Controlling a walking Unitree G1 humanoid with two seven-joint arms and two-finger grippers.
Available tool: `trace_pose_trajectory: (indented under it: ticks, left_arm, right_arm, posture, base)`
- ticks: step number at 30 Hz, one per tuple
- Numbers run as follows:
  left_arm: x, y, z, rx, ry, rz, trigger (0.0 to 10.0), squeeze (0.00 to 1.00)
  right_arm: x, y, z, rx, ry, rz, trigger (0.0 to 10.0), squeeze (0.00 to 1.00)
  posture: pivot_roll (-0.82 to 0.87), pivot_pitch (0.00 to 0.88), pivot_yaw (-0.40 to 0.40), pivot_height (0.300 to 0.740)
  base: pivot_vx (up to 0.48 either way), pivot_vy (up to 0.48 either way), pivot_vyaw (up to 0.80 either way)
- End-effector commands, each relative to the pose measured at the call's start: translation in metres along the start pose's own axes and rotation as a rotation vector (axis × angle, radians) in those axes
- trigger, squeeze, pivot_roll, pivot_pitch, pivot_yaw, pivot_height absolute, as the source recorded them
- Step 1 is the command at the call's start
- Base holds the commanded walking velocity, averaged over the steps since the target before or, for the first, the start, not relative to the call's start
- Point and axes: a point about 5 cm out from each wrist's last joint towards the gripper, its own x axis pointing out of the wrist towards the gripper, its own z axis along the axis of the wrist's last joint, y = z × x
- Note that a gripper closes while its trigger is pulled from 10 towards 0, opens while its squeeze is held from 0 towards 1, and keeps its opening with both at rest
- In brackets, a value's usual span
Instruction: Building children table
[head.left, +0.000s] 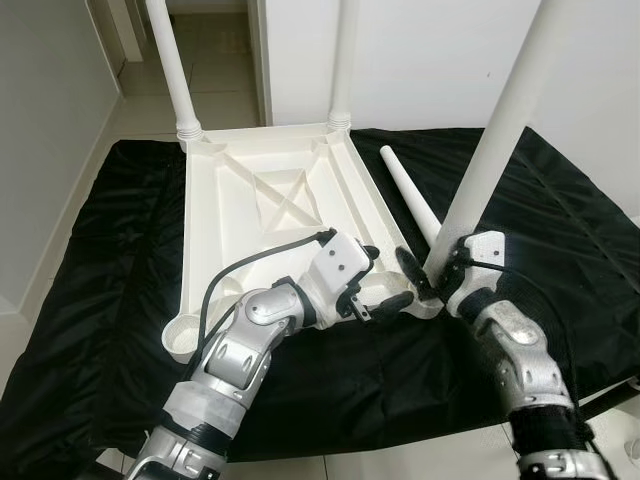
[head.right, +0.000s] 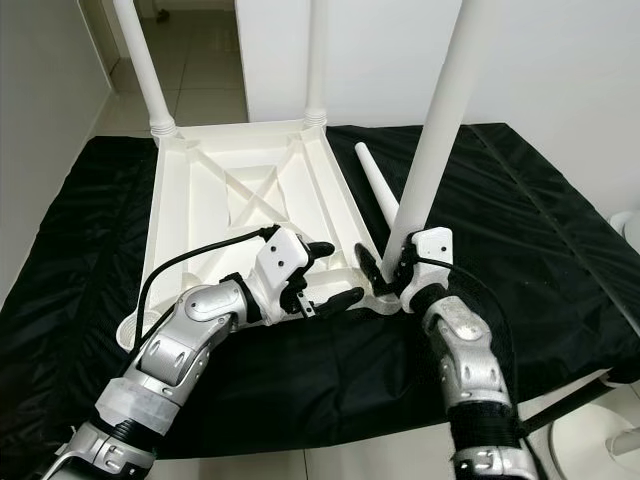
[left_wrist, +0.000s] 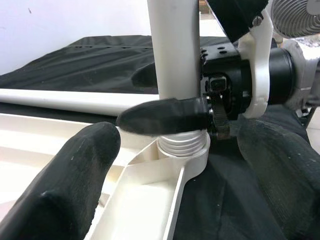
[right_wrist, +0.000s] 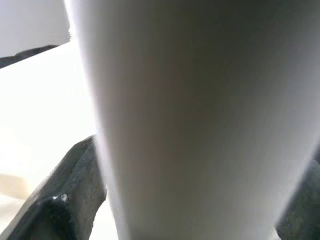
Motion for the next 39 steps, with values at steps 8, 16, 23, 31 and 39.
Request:
trace_pose_trajectory:
  ticks: [8,16,23,31,39]
  left_arm:
    - [-0.001,0.004,0.001,0.021,0.01,0.058,10.0,0.0]
    - [-0.001,0.003,0.0,0.022,0.012,0.057,10.0,0.0]
    - [-0.001,0.002,0.0,0.02,0.011,0.057,10.0,0.0]
    - [0.0,0.002,0.001,0.022,0.01,0.052,10.0,0.0]
    - [-0.001,-0.001,-0.001,0.018,0.012,0.046,10.0,0.0]
  right_arm:
    - [0.004,-0.003,-0.007,-0.037,0.05,0.175,4.8,0.0]
    - [0.003,-0.009,-0.011,-0.025,0.069,0.197,0.0,0.0]
    - [0.0,-0.012,-0.014,0.017,0.062,0.165,10.0,0.0]
    - [0.012,-0.007,-0.009,0.036,0.033,-0.06,10.0,0.0]
    - [0.02,0.008,-0.006,0.107,0.037,-0.231,10.0,0.0]
  posture:
    - [-0.03,0.0,0.0,0.74]
    - [-0.02,0.0,-0.005,0.74]
    - [-0.03,0.0,-0.005,0.74]
    - [-0.03,0.0,-0.004,0.74]
    - [-0.02,0.0,-0.019,0.74]
  base:
    - [0.0,0.0,0.0]
    - [0.0,0.0,0.0]
    - [0.0,0.0,0.0]
    - [0.0,0.0,0.0]
    - [0.0,0.0,0.0]
